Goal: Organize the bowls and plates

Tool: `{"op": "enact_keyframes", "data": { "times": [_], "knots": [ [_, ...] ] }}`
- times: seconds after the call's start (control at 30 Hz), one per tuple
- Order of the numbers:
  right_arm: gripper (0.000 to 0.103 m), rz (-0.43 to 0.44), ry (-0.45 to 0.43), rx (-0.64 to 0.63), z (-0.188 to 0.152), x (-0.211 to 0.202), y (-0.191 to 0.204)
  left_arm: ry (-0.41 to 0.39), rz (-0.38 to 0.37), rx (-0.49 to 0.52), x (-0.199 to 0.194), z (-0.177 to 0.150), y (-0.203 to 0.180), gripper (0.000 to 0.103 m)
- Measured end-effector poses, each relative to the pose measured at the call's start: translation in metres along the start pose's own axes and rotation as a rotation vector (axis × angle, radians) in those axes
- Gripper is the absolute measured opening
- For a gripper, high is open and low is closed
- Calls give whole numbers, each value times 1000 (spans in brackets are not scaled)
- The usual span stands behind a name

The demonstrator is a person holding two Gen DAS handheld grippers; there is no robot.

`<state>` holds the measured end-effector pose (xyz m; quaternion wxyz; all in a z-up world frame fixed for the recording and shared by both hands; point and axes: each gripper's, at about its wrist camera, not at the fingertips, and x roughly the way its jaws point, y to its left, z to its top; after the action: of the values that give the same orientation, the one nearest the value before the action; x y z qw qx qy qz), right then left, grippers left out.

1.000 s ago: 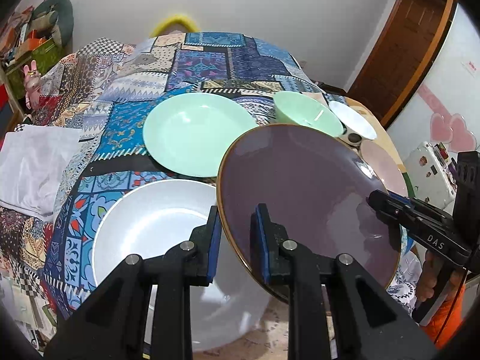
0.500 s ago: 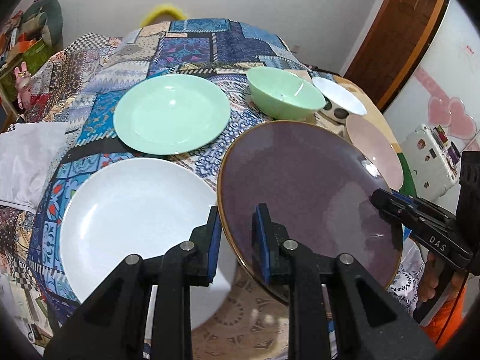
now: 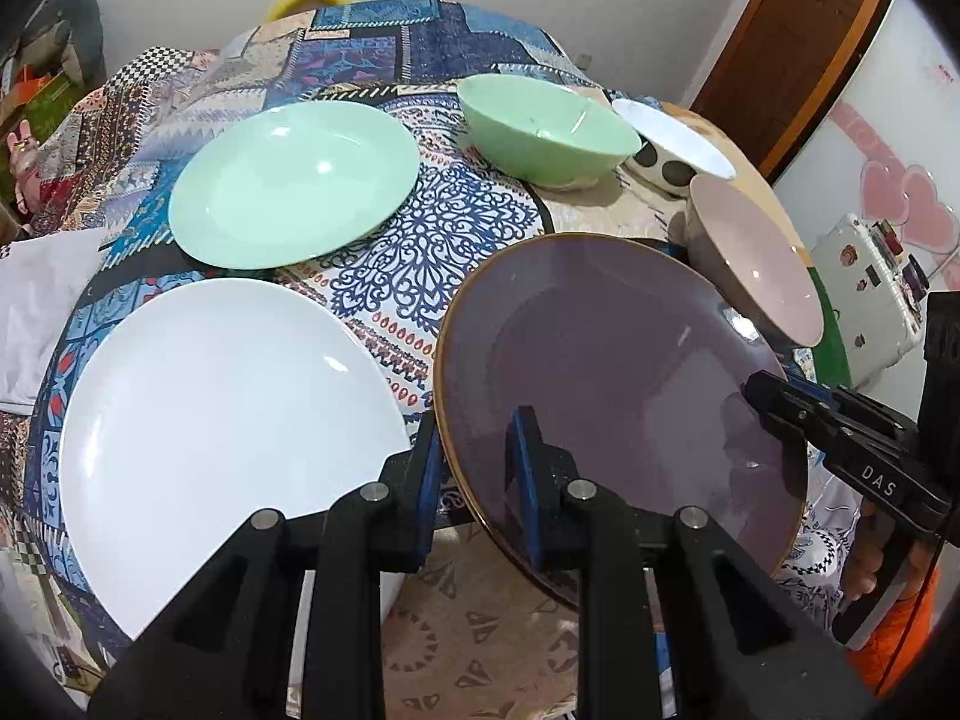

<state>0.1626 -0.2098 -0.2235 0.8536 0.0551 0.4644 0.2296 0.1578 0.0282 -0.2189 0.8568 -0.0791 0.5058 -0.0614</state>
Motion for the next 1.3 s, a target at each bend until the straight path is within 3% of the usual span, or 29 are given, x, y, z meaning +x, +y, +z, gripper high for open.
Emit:
{"op": "enact_keyframes", "data": {
  "times": [0.43,0.8,0.93,1.07,1.3],
  "knots": [
    [22,-41,14,-27,2,10,2,44,28,-12,22,-1,4,23],
    [25,-66,5,-70,4,-5,6,45,35,-3,20,-3,1,23],
    [27,-67,-11,-73,6,-15,10,28,40,0,11,-5,0,28],
    [32,-60,-27,-80,8,-23,18,-39,74,15,-9,-7,0,50],
    [44,-20,-54,-107,18,-34,41,-132,85,-7,-47,-8,12,61]
  ]
}}
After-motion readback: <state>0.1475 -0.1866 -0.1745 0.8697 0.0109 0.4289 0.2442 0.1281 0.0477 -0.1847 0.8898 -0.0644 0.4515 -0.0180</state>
